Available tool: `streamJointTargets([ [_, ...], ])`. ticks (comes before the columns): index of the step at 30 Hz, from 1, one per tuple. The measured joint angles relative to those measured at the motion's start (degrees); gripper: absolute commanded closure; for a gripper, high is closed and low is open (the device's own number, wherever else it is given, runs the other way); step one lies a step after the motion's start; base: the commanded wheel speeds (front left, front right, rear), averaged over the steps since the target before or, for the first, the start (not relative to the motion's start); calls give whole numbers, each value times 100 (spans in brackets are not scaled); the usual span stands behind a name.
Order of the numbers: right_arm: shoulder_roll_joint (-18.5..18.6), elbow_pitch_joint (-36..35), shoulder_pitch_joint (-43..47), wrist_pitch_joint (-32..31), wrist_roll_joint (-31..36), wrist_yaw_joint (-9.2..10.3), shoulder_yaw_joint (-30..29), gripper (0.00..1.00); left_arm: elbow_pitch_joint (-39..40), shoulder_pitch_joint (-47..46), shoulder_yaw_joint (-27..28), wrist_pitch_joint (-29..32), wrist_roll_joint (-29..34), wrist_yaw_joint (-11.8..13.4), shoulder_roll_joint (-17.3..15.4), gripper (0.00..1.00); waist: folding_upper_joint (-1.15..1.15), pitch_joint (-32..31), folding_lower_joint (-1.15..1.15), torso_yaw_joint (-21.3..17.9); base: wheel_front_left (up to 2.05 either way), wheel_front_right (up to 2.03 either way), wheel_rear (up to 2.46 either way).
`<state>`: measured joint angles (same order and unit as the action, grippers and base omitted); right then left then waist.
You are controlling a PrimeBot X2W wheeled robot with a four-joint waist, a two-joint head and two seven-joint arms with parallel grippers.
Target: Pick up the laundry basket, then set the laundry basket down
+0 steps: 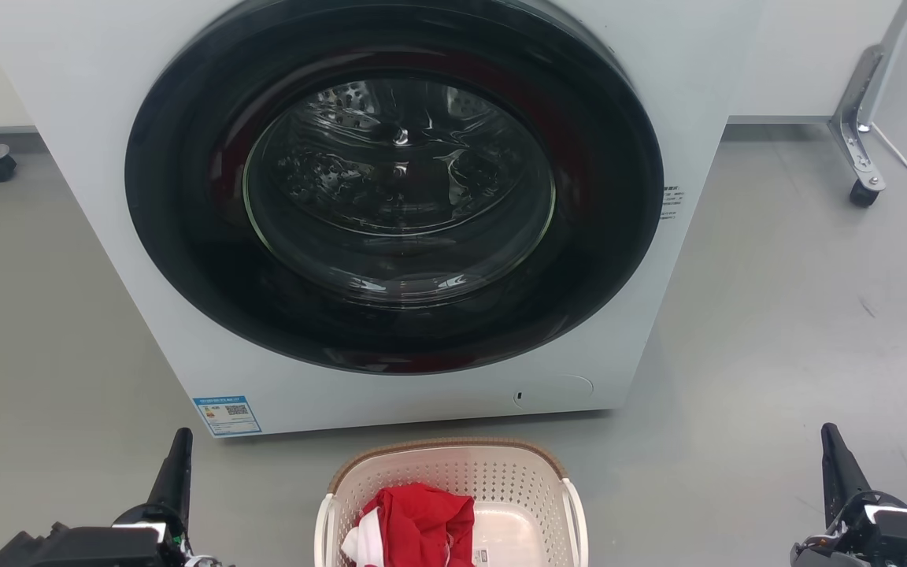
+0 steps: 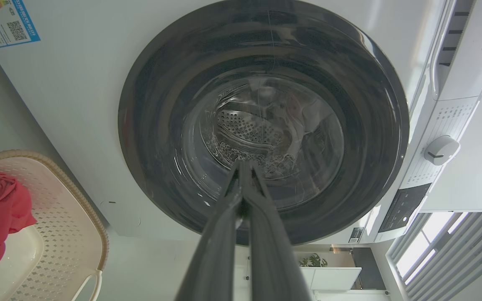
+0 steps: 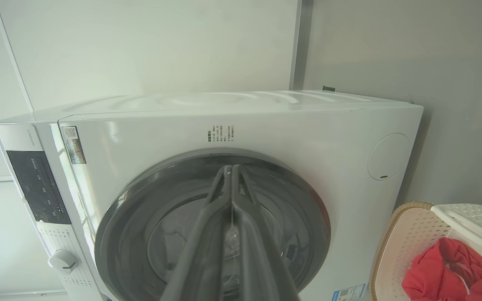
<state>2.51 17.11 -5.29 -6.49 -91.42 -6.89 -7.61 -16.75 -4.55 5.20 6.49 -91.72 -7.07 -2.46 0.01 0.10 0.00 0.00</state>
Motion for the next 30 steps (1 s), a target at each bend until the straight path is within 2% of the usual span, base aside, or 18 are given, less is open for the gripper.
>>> streamJointTargets([
  [30, -1, 0, 0, 0, -1, -1, 0, 100, -5, 0, -1, 0, 0, 0, 1, 100, 0, 0, 0, 0, 0, 0, 0],
])
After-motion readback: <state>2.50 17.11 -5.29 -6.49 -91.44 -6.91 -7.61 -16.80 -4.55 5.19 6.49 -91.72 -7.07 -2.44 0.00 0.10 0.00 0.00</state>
